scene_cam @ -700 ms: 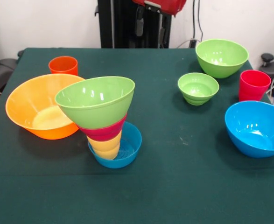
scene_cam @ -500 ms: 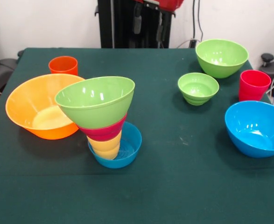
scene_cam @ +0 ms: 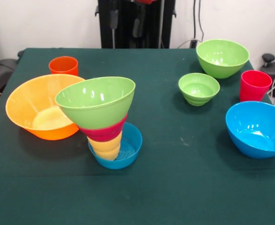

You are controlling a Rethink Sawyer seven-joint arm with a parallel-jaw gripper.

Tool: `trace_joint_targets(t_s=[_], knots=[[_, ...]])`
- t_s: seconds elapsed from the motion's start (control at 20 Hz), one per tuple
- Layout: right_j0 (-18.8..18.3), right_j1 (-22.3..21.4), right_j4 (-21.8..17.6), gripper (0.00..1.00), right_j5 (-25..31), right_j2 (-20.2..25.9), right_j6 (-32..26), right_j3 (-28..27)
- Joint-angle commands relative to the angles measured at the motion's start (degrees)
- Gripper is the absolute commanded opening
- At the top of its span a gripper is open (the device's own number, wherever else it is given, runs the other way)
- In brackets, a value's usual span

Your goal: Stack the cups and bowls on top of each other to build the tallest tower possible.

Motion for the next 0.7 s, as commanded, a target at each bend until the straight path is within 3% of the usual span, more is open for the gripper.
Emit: trace_joint_targets(t_s=[0.05,0.5,0.7], knots=[[-7.11,6.67,-8.38,1.00,-4.15,12.31,-22.47,-0.45],[-13.10,10.88,-17.28,1.00,-8.48,18.70,-26.93,3.44],[-19.13,14.12,-19.71,1.00,-6.82,25.87,-36.44,3.81]])
